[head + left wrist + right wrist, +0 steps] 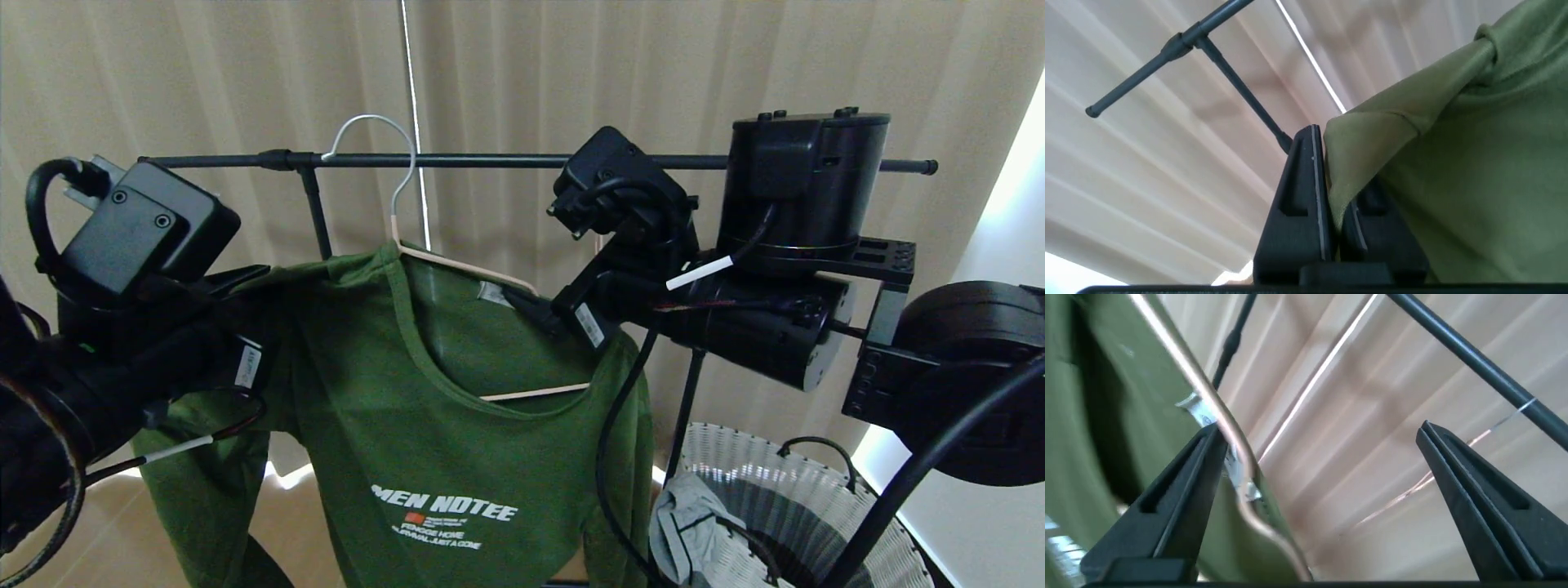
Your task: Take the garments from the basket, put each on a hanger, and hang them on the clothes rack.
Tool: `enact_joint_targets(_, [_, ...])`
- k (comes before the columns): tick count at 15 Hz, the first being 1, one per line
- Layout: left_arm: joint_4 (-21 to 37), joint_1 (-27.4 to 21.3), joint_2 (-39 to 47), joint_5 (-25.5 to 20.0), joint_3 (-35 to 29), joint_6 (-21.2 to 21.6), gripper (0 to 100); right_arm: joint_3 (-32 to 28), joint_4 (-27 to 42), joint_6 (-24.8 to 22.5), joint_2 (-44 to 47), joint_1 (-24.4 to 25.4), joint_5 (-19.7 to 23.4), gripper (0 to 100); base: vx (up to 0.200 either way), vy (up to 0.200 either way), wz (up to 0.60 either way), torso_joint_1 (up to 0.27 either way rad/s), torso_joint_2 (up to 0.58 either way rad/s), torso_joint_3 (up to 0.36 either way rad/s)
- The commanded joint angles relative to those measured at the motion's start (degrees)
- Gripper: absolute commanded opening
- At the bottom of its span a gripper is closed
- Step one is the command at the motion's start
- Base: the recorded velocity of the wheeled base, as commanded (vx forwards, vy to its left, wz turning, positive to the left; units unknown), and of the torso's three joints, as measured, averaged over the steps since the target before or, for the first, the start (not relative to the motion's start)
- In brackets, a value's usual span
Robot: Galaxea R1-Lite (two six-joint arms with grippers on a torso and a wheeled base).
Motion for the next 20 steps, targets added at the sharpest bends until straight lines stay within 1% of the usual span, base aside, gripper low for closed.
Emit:
enact_joint_targets(1, [-0.1, -0.2, -0.6, -0.1, 0.7, 0.0, 0, -0.1, 0.0, -0.2, 0.7, 0.0, 0.0, 100, 0.000, 0.000, 0.00, 0.000, 0.00, 0.000])
enact_joint_targets(5, [-0.1, -2.6, -1.1, -0.2, 0.7, -0.1, 0, -0.5, -1.3, -1.1, 2.5, 0.2, 0.1, 100, 0.000, 0.000, 0.00, 0.000, 0.00, 0.000])
enact_joint_targets(8, [-0.1, -2.8, -1.3, -0.2, 0.8, -0.1, 0, -0.2, -4.1, -1.9, 3.5, 0.2, 0.1, 100, 0.000, 0.000, 0.00, 0.000, 0.00, 0.000])
enact_joint_targets(12, [-0.1, -2.9, -1.3, -0.2, 0.7, 0.1, 0, 0.0, -4.1, -1.9, 3.4, 0.9, 0.1, 100, 0.000, 0.000, 0.00, 0.000, 0.00, 0.000])
enact_joint_targets(13, [-0.1, -2.9, -1.3, -0.2, 0.7, 0.1, 0, 0.0, -4.1, -1.9, 3.4, 1.1, 0.1, 0, 0.000, 0.000, 0.00, 0.000, 0.00, 0.000])
enact_joint_targets(20, [-0.1, -2.9, -1.3, -0.2, 1.3, 0.0, 0, 0.1, -4.2, -2.0, 3.2, 1.4, 0.1, 0, 0.000, 0.000, 0.00, 0.000, 0.00, 0.000])
